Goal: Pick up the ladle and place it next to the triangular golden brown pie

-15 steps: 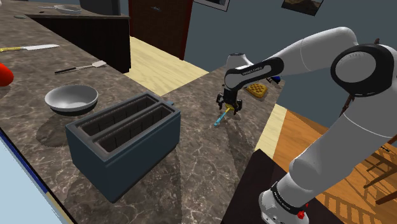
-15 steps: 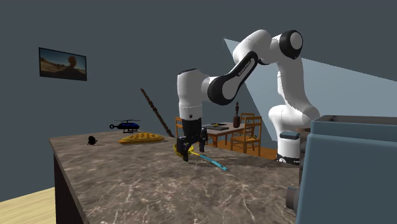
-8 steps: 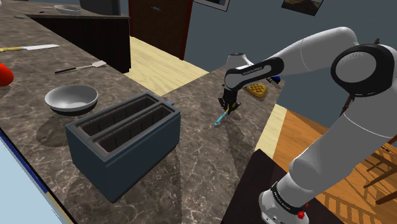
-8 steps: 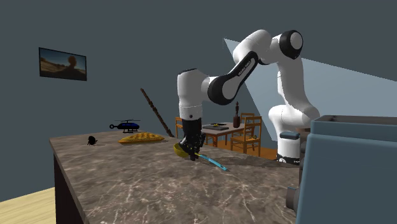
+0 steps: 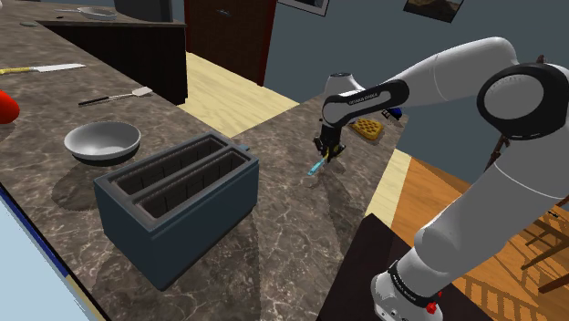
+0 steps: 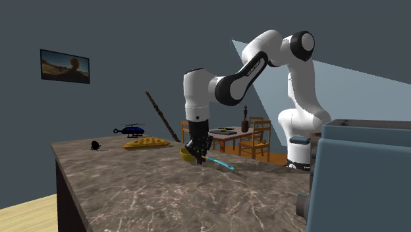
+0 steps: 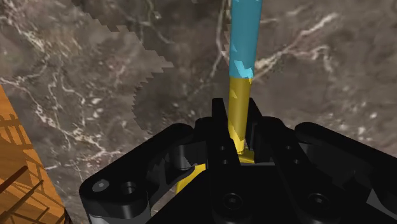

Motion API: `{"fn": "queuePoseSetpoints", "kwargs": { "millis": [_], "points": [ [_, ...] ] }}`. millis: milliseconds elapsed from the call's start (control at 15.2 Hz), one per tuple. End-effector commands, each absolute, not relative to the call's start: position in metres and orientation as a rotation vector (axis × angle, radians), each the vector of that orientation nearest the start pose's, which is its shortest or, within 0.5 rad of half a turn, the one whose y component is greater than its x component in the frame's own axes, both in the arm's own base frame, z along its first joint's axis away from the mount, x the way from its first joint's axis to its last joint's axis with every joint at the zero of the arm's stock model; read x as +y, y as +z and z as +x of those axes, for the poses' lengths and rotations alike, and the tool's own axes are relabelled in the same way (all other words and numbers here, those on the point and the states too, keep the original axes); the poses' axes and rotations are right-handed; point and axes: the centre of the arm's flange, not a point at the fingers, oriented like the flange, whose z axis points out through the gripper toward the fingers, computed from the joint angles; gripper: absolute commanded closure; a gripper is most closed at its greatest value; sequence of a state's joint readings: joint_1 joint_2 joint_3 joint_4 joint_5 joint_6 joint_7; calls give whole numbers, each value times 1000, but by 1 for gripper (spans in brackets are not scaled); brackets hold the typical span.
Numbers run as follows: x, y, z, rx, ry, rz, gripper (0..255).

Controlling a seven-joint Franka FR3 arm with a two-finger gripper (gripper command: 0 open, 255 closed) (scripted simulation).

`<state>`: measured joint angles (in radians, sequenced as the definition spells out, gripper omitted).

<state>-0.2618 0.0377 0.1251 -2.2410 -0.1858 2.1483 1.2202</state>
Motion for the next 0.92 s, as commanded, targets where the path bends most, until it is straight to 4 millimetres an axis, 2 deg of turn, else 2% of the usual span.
{"fn": "queuePoseSetpoints", "kwargs": {
  "millis": [0, 858],
  "points": [
    [-78, 352, 508, 1942, 61, -2706, 255],
    [-78, 421, 508, 1942, 61, -2706, 255]
  ]
}}
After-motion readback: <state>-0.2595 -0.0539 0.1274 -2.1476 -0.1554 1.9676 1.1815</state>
